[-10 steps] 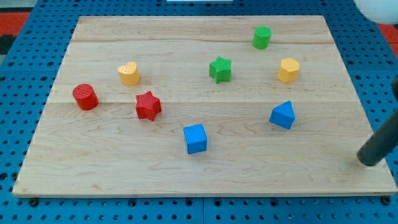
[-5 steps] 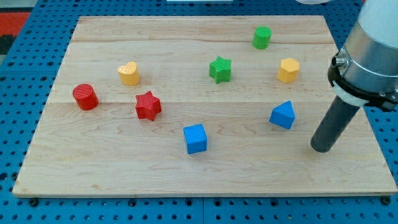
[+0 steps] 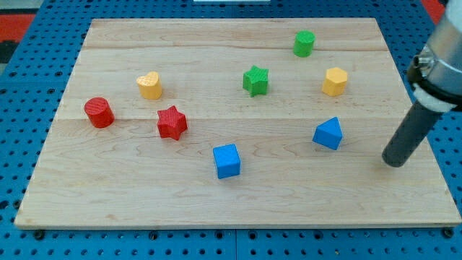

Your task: Move your arm to the center right

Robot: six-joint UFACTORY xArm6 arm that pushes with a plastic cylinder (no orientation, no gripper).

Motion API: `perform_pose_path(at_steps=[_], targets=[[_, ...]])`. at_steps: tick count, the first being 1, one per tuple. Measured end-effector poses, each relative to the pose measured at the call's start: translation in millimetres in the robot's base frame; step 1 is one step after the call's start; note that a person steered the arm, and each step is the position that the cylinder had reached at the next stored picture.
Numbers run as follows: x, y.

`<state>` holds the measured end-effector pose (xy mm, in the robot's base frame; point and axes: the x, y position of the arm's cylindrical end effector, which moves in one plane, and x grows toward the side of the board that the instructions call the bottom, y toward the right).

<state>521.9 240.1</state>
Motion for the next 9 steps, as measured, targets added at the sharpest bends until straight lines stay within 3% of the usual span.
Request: perform_pose_path(at_steps=[7,9], targets=[[-85,16],[-86,13]])
